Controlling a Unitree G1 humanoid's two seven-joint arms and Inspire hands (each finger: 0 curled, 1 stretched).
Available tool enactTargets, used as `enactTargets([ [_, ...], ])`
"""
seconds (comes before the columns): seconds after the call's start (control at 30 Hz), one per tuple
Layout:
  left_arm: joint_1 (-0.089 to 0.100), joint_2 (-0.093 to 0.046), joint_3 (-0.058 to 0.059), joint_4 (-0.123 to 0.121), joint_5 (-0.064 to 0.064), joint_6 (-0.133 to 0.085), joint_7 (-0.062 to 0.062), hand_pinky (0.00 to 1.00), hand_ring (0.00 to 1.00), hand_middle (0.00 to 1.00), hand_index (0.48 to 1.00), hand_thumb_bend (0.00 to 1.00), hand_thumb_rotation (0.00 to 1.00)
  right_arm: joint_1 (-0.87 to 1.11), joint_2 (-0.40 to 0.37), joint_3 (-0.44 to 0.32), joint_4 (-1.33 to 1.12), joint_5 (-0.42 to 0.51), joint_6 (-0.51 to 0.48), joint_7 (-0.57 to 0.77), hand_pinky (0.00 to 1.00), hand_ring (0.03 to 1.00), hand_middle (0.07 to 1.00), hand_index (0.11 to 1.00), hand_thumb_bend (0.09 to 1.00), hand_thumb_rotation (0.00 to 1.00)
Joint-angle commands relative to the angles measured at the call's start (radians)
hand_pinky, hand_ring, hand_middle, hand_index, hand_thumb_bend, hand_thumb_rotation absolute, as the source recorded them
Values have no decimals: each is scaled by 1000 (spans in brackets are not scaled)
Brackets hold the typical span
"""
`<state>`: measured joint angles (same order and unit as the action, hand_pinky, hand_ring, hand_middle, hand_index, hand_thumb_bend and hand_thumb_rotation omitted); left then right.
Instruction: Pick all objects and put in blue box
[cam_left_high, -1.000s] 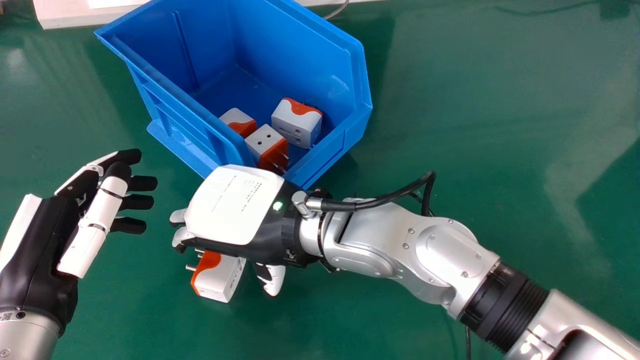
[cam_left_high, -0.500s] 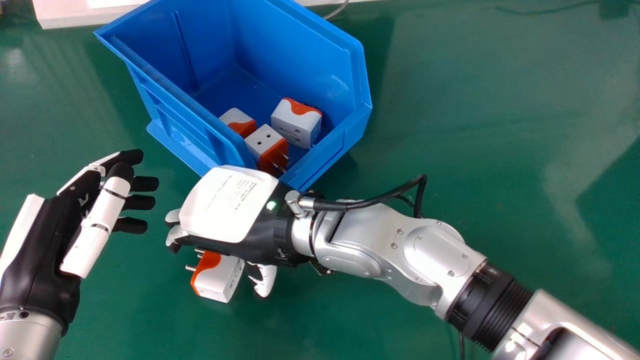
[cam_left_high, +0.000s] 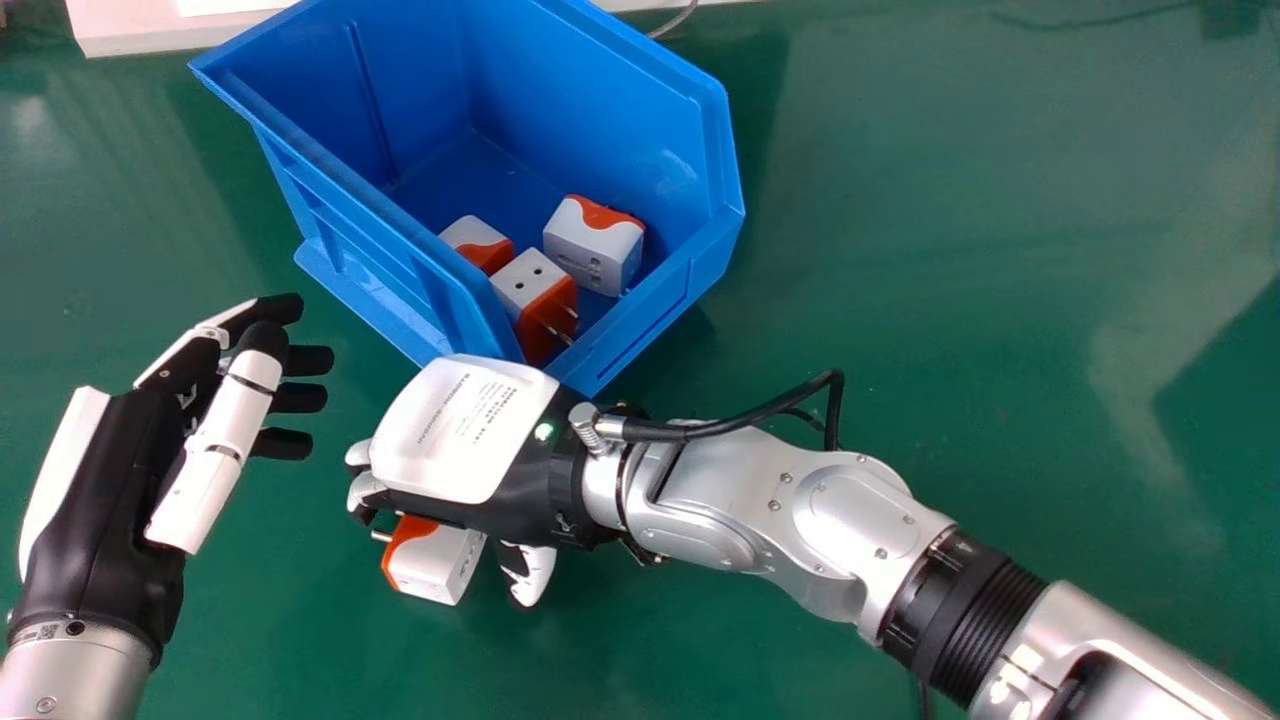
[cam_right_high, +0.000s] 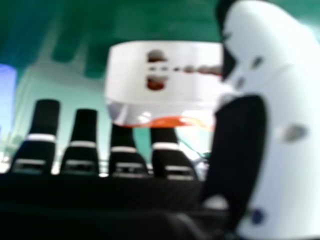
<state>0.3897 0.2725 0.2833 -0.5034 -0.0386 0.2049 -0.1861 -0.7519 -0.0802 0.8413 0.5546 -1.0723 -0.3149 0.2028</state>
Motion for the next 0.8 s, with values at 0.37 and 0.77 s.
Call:
enactTargets([
  [0.37, 19, -22, -15, -62, 17, 15, 26, 673, 753, 769, 836, 424, 856, -45, 15, 8, 10, 1, 17, -16, 746, 846, 887, 787, 408, 234],
  [0.77, 18, -31, -22, -73, 27, 30, 31, 677, 757, 772, 839, 433, 864, -41, 21, 16, 23, -3, 37, -76, 739, 830, 879, 789, 392, 248],
])
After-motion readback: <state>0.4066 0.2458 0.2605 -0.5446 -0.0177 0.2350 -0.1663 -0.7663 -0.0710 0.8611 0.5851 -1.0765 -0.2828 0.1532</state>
